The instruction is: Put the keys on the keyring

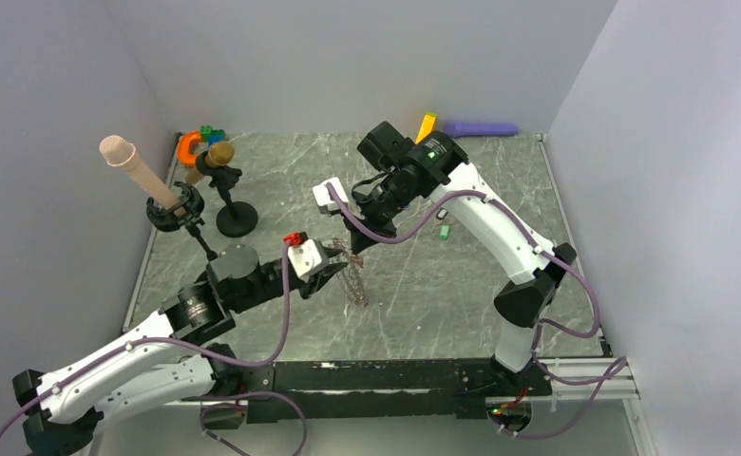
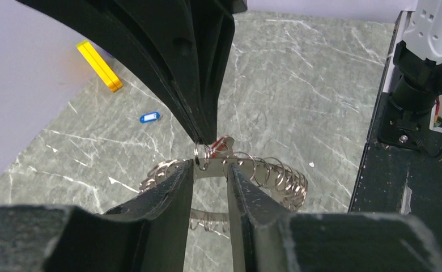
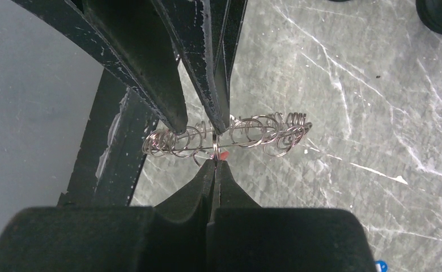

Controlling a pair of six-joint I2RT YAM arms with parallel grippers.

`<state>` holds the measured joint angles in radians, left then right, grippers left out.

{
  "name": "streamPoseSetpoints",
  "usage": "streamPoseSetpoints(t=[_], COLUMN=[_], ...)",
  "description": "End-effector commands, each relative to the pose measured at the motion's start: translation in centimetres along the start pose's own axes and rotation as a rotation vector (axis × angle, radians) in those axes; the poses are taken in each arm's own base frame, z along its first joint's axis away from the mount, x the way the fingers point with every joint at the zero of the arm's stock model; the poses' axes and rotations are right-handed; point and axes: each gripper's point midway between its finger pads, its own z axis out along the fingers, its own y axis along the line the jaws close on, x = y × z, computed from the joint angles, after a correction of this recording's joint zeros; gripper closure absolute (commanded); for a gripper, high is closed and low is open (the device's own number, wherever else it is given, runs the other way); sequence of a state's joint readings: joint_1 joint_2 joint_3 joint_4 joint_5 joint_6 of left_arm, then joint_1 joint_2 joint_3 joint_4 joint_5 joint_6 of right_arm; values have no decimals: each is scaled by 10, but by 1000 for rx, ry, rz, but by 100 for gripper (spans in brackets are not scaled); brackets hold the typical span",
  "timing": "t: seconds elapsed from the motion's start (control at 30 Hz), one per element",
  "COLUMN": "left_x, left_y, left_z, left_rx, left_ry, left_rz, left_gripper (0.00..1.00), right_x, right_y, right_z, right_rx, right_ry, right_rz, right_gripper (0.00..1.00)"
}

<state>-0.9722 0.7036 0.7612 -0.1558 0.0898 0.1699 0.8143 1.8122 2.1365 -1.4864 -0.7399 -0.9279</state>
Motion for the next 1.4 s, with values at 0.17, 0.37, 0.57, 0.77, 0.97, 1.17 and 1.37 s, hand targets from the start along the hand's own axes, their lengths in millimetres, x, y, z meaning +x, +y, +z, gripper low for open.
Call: streamPoseSetpoints(t=[0.17,0.37,0.57,0.77,0.97,1.17,1.37], left_x=[-24,-17,-17,-22,-23,-24,-24], left_y=[5,3,6,10,9,7,8], left_z=[6,12,12,11,13,15,14], left_rx=[-10,5,-13,-33,-26,-13,-27], left_ry=[-87,-39,-46,-62,-58,-66,-83], left_rz=[19,26,29,30,24,13,-21], left_gripper=[69,75,84,80,82,100,100], right_x=[-9,-11,-11,-9,-9,-9,-16], right_y=[8,8,10,11,12,13,14], right_z=[-1,-1,-1,0,1,2,1], right_rx=[-23,-27,-32,-40,-44,-45,-37], right_ry=[-38,-47,-49,-49,-53,-58,-92], right_rz=[-21,-23,-24,-19,-17,-16,-16], right_gripper=[100,100,100,100,100,100,100])
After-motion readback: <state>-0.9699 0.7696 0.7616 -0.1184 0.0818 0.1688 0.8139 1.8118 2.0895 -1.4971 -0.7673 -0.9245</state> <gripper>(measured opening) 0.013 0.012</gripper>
